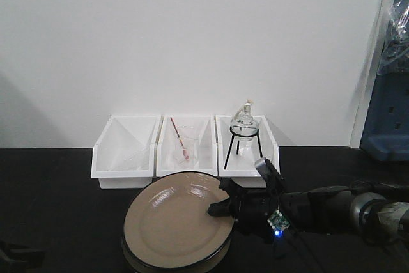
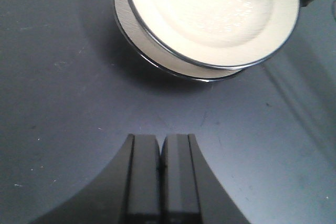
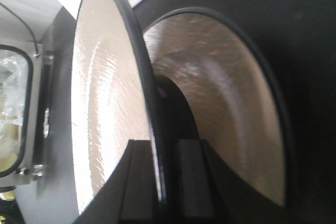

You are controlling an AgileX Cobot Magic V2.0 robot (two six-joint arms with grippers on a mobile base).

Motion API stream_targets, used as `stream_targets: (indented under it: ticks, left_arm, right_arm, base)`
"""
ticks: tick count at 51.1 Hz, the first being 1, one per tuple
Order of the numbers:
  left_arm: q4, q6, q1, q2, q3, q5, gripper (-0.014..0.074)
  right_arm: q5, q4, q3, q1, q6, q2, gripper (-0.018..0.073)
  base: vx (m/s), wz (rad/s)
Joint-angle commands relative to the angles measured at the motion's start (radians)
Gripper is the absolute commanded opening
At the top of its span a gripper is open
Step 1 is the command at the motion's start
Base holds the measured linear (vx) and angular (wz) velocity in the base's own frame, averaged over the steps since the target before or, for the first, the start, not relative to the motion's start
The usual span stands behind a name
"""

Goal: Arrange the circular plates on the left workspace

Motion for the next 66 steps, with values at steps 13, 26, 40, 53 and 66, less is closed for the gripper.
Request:
stream_targets:
  ticks: [13, 26, 40, 53, 66]
  left_arm:
    - [-0.05, -0.01, 0.001, -0.027, -0.028, 0.003, -0.0003]
    - [-0.05, -0.009, 0.001, -0.027, -0.028, 0.004, -0.0003]
    - [-0.041, -0.009, 0.001, -0.027, -0.028, -0.012, -0.0003]
    - [-0.038, -0.009, 0.001, -0.027, -0.028, -0.036, -0.0003]
    - [0.01, -0.01, 0.001, -0.043, -0.011, -0.062, -0.0001]
  right_arm:
    - [0.037, -0.04, -0.041, -0.003, -0.035, -0.064, 0.0301]
    - [0.034, -0.218, -0.042, -0.019, -0.185, -0.077, 0.0477]
    - [-0.062, -0.48, -0.042, -0.056, -0.25, -0.18, 0.0477]
    - [-0.068, -0.741, -0.041, -0.116, -0.109, -0.307, 0.0343]
    - [-0.07, -1.028, 0.081, -0.193, 0.252, -0.576, -0.0011]
  base:
    - [0.0, 0.0]
    - [0.0, 0.0]
    - [0.0, 0.0]
    - [0.0, 0.0]
    - [0.0, 0.0]
